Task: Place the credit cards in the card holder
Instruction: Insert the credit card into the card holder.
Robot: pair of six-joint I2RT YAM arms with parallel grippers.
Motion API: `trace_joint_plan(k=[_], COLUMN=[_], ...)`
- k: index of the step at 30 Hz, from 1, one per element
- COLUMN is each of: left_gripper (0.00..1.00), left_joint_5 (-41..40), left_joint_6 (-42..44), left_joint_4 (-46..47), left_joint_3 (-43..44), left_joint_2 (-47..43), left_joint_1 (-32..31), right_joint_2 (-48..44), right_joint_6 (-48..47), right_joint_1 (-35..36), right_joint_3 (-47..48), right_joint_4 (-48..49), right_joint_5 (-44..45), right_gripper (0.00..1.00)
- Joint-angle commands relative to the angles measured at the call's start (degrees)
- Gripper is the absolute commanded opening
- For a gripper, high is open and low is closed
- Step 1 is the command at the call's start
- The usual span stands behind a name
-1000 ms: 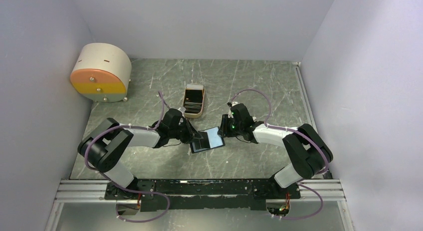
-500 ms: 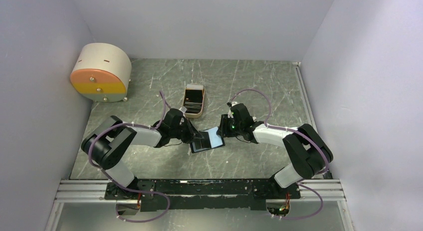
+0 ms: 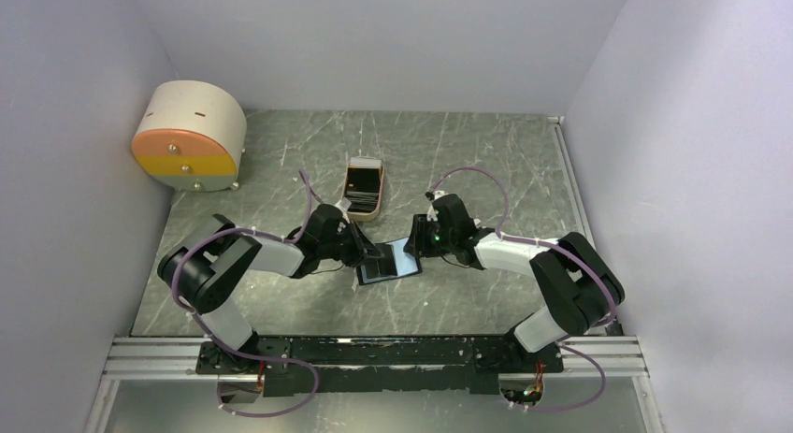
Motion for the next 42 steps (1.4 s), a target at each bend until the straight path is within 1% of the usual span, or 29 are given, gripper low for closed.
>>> trace_joint_plan(k=[1,11,16,22,24,29,30,33,35,39,42], left_gripper=[0.09,0.09,0.09,0.09,0.09,0.09,0.11,0.24,0.30,0.38,0.44], left_joint_5=[-2.4,-5.1,-5.9,-9.2,-8.8,-7.2,-7.1,-7.5,-8.6,-10.5,-11.2], left_joint_6=[2.0,1.6,1.7,0.9,0.7,1.7,1.8,2.1,2.7,2.8,3.0], left_joint_4=[2.2,0.7,1.3,2.7,4.6,3.7,3.4,0.6,-1.7,-4.0,-7.2], left_joint_3=[-0.5,-1.8,-1.2,-2.8,-3.3,-0.8,-0.5,0.3,0.5,-0.6,0.4], left_joint_2=[1.3,0.4,1.1,0.3,0.8,2.9,2.9,1.6,0.2,-3.6,-5.9], left_joint_1=[-0.5,-0.5,-1.2,-2.0,-2.0,-3.5,-3.7,-4.2,-4.3,-4.3,-4.3], right_joint_2=[1.6,1.3,1.0,0.4,-0.1,-0.3,-0.3,-0.4,-0.6,-0.8,-1.0], right_joint_6=[0.0,0.0,0.2,-0.3,-0.6,-0.5,-0.5,-0.1,-0.1,-0.5,-0.4], right_joint_1=[-0.1,-0.3,-0.3,-0.3,-0.3,-0.4,-0.4,-0.5,-0.5,-0.5,-0.5], right_joint_3=[-1.4,-1.6,-1.8,-1.8,-1.8,-1.4,-1.3,-0.7,-0.5,0.1,0.2], right_joint_4=[-0.7,-0.8,-0.6,-2.0,-2.5,-3.2,-3.3,-3.6,-3.7,-4.4,-4.4], right_joint_5=[-0.4,-0.8,-1.0,-0.7,-0.6,-0.8,-0.9,-1.2,-1.4,-1.1,-1.2], right_gripper=[0.47,0.49,0.54,0.53,0.53,0.53,0.53,0.53,0.54,0.54,0.54])
